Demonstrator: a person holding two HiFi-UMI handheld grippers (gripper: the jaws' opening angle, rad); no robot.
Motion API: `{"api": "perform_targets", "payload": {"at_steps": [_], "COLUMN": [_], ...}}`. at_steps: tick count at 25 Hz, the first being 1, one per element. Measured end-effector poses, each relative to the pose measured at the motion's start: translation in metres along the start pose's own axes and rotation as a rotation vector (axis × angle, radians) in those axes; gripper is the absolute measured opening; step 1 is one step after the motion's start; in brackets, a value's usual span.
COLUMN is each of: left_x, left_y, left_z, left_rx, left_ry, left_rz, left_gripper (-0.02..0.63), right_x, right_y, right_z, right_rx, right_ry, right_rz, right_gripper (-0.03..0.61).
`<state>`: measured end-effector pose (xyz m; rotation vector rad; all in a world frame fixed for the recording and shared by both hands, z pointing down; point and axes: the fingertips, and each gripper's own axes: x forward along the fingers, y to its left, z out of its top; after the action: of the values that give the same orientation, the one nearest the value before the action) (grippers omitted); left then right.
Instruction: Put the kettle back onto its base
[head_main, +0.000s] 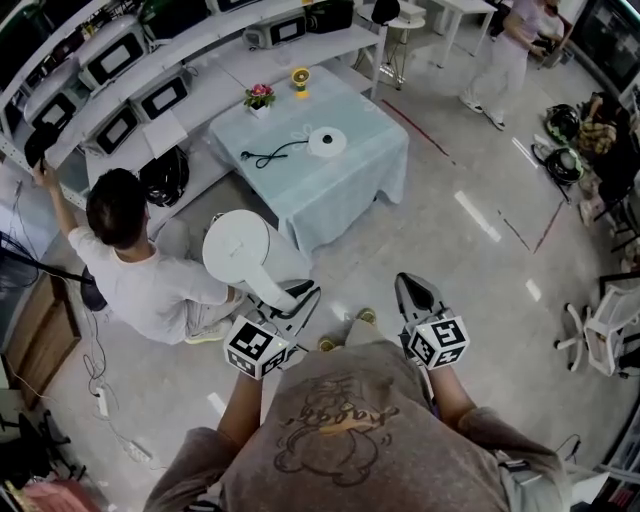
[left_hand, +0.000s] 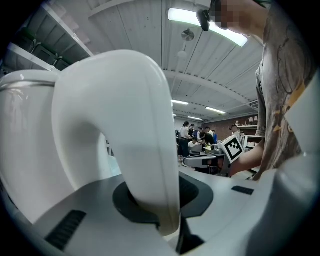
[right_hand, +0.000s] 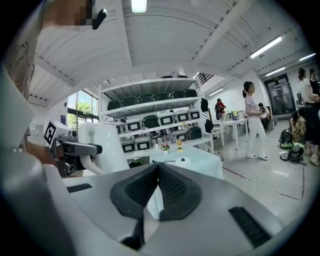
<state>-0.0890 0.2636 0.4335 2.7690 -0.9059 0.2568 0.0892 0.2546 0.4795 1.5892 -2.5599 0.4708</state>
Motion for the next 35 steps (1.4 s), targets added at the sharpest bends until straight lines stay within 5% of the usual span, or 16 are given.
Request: {"api": "perform_targets", "payload": {"at_steps": [16, 35], "left_x": [0.072, 0.213], "left_y": [0.075, 0.186], "left_z": [0.022, 0.073], "left_rx": [0.003, 0.003], "left_ry": [0.001, 0.002], "left_rz": [-0.004, 0.052], "left_gripper": [0.075, 0.075], "right_x": [0.089, 0.225], "right_y": [-0.051, -0.175], "right_z": [0.033, 0.099], "right_rx": [0.0, -0.004], "right_ry": [-0.009, 0.006], "right_rz": [-0.005, 0.042], "right_gripper": [0.0, 0.0]}}
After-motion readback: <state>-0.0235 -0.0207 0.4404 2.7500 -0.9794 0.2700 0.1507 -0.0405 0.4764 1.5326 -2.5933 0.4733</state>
